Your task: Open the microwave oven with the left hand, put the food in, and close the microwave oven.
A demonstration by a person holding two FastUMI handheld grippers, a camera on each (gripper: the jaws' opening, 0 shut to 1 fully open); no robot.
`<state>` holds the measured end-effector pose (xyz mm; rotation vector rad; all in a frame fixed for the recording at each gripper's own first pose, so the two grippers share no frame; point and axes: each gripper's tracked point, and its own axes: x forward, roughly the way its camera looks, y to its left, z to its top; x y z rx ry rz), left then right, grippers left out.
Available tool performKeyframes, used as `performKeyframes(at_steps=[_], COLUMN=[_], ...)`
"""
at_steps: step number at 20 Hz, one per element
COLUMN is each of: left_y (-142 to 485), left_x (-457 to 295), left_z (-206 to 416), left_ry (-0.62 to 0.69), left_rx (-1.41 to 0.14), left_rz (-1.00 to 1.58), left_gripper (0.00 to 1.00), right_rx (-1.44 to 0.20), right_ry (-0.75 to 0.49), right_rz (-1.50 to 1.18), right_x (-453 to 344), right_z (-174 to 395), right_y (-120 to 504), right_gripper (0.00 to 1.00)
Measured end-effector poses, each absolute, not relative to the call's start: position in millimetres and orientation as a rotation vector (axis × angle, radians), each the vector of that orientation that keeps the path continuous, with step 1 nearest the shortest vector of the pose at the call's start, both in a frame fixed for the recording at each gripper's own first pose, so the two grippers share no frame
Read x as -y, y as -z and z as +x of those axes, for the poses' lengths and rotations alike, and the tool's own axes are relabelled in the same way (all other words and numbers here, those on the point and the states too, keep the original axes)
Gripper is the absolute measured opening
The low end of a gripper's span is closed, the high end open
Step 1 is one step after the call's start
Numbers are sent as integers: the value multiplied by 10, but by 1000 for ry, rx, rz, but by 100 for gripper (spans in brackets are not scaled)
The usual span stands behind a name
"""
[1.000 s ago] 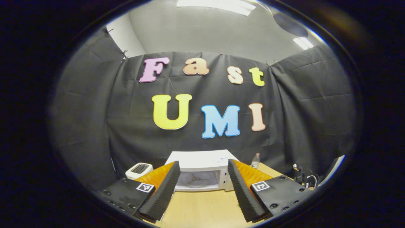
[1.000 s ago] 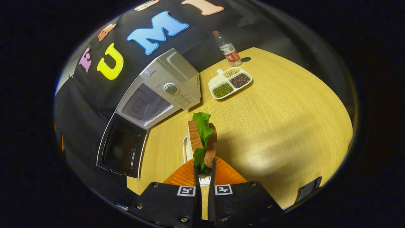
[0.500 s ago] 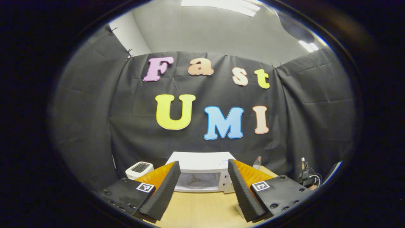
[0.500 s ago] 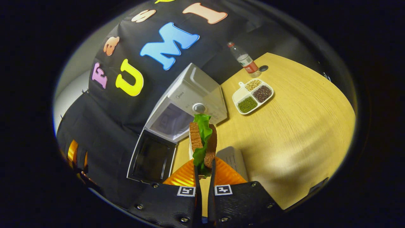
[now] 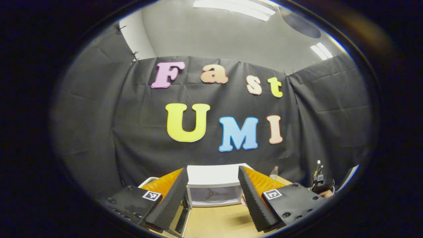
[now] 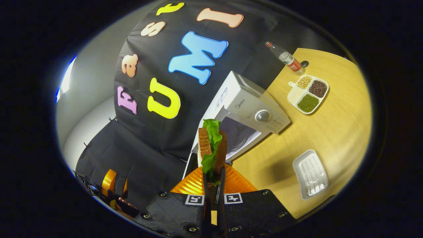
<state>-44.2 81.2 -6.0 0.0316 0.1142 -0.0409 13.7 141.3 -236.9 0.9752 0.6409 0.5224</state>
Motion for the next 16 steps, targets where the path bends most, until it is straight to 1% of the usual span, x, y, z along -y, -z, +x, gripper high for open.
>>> performKeyframes(at_steps=[3, 7, 8, 10, 13, 14, 15, 16], left_y=[-12, -24, -34, -51, -21, -7, 3, 4], left_x=[-1104, -1408, -1483, -1625, -1828, -1868, -1922, -1974], left_z=[-416, -462, -478, -517, -598, -619, -646, -682], left_ry=[35, 29, 25, 19, 3, 1, -3, -6], left_rx=[-98, -94, -95, -90, -89, -95, -99, -101], left_rz=[28, 40, 45, 52, 71, 69, 65, 63], left_gripper=[97, 95, 97, 96, 96, 95, 97, 97], right_rx=[-648, -652, -659, -682, -702, -703, -702, -697], right_ry=[-511, -482, -470, -442, -392, -373, -351, -331], right_rz=[975, 1008, 1016, 1024, 1024, 1032, 1045, 1061], right_x=[-1696, -2008, -2073, -2195, -2310, -2327, -2346, -2358], right_z=[206, 332, 372, 457, 576, 636, 689, 770], right_y=[2411, 2492, 2547, 2676, 2895, 2960, 3015, 3060], right_gripper=[7, 7, 7, 7, 7, 7, 7, 7])
